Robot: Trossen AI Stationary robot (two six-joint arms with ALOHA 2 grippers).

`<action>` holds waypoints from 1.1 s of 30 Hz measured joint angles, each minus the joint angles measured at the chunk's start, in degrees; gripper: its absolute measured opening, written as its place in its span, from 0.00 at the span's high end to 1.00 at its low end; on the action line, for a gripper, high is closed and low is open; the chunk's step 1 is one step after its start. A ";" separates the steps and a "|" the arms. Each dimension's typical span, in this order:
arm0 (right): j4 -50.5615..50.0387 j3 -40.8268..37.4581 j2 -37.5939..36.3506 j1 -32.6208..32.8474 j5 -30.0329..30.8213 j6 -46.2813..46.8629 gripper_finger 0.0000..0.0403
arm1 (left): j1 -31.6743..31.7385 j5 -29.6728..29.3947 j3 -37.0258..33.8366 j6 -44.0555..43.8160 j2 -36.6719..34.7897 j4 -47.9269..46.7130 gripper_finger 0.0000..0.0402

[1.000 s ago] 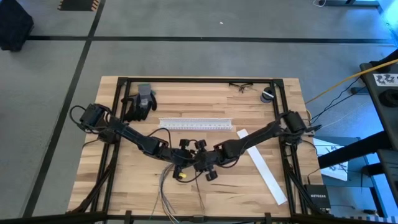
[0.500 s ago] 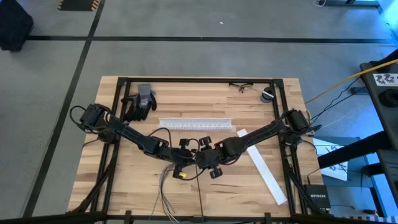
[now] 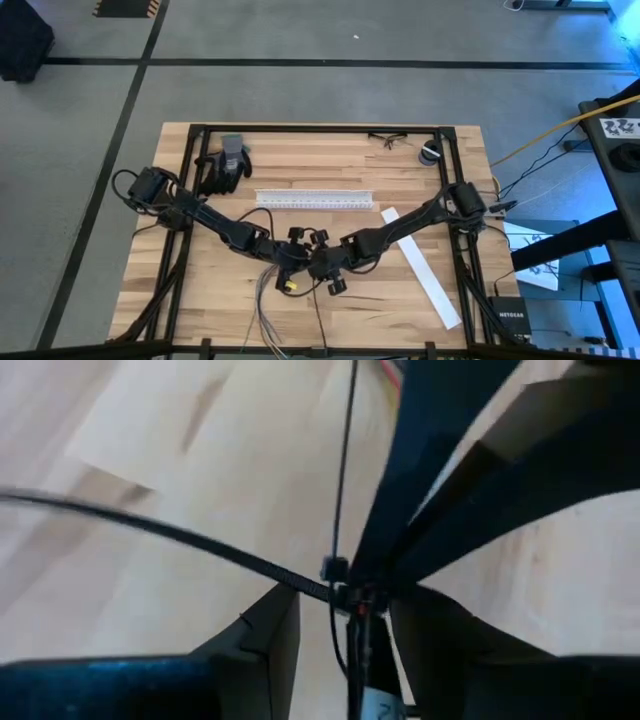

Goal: Ziptie cables
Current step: Wrap the cables together using a black ziptie

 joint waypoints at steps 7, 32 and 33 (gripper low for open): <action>-4.14 0.57 0.04 -0.17 2.61 0.64 0.64 | 0.23 -0.85 0.03 -0.21 0.02 0.07 1.00; -15.78 -3.55 -6.66 5.08 16.12 6.46 0.64 | 0.22 -0.64 0.09 -0.42 0.04 -0.40 1.00; -14.53 -3.99 -6.63 5.04 16.45 6.38 0.64 | 0.22 -0.64 0.09 -0.57 0.04 -0.37 1.00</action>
